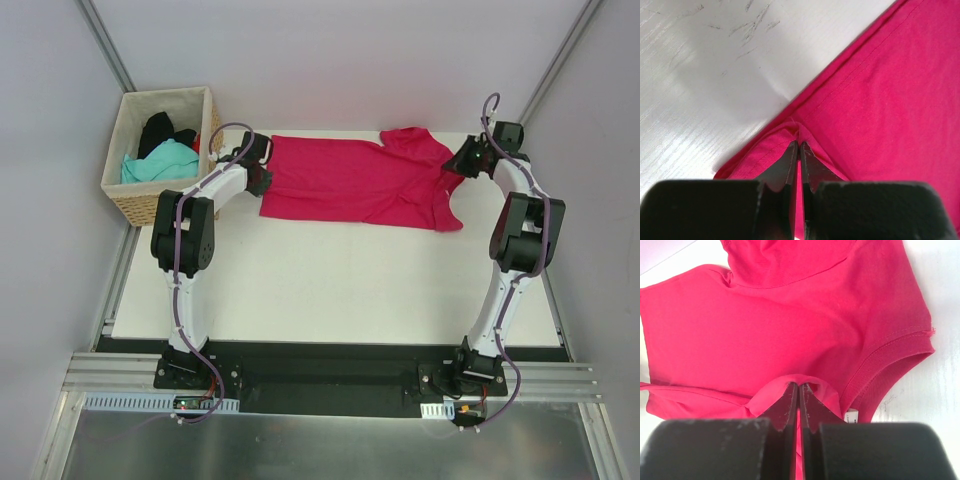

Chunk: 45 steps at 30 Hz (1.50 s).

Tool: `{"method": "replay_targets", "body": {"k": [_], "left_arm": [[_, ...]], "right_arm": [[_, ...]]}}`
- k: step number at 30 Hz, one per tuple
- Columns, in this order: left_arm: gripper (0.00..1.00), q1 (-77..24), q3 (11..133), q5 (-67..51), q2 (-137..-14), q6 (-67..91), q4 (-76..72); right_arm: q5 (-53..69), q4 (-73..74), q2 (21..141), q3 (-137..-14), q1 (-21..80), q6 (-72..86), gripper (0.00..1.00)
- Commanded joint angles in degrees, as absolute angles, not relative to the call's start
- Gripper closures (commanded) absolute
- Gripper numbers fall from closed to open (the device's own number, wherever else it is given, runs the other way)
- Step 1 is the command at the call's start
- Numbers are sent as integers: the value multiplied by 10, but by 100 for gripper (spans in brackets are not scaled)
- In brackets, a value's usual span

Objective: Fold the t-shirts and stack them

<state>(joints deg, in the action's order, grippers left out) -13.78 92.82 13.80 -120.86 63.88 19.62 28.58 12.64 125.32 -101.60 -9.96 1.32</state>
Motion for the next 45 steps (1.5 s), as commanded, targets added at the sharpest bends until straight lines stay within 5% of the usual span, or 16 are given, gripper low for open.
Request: {"method": "replay_targets", "body": {"k": [1,2,4,5,7,8,14,20,24,29,45], "left_arm": [[99,-133,933,144,-1206,634,206],[92,-134,935,141,-1205,631,207],[62,-136,945,139,-1197,608,208],[49,-142,951,144,-1193,596,210],[11,-150,972,153,-1169,553,213],[1,-161,980,164,-1159,538,213],[1,-185,983,173,-1051,456,212],[1,-194,877,106,-965,423,201],[2,-192,803,48,-942,417,199],[5,-171,733,30,-934,426,186],[9,-137,751,-40,-1014,335,171]], "right_arm": [[306,113,1255,-1049,-96,23,98],[308,125,1256,-1058,-96,24,77],[326,143,1250,-1074,-97,18,53],[327,164,1244,-1085,-97,13,25],[335,219,1216,-1102,-97,-20,7],[335,240,1203,-1116,-97,-32,1],[196,337,1033,-1035,-96,-107,0],[53,316,834,-760,-87,-157,1],[4,292,789,-655,-86,-137,14],[17,313,817,-653,-86,-132,30],[-20,353,978,-747,-52,-305,37]]}}
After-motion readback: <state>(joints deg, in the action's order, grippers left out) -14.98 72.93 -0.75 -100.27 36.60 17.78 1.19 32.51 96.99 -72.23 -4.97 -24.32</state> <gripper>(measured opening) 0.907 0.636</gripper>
